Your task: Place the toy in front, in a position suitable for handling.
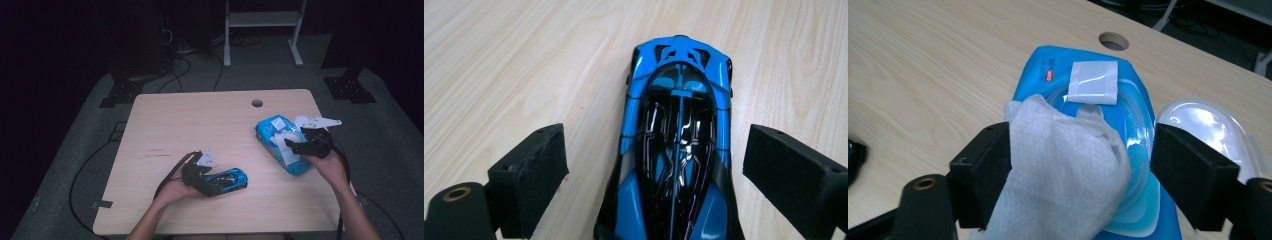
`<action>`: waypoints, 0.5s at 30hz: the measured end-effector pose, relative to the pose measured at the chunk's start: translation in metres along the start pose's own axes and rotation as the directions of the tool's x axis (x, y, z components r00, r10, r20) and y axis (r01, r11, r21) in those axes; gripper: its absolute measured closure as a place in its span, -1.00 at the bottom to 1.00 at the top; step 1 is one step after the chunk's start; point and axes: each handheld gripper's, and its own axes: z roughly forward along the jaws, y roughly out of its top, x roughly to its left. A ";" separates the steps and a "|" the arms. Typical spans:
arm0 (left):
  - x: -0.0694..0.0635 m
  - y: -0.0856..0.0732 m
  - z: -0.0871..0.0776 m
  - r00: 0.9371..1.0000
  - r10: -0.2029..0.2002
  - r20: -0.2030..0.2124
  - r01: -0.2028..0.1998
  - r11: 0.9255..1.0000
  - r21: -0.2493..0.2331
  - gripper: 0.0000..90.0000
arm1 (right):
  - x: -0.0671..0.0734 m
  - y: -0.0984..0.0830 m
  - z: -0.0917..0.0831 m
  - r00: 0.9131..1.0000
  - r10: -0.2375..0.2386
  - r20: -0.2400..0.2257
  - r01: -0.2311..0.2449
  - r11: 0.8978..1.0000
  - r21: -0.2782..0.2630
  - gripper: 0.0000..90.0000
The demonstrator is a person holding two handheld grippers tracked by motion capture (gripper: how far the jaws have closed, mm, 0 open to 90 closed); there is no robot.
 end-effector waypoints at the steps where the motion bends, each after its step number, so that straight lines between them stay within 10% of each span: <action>1: 0.000 0.000 0.000 1.000 0.000 0.000 0.000 1.000 0.000 -0.79 | 0.000 0.000 0.000 1.000 0.000 0.000 0.000 1.000 0.000 -0.45; 15: 0.001 -0.026 -0.011 1.000 -0.020 -0.020 0.019 0.999 -0.035 -0.80 | 0.004 -0.006 0.022 1.000 -0.006 0.020 0.005 0.998 0.070 0.55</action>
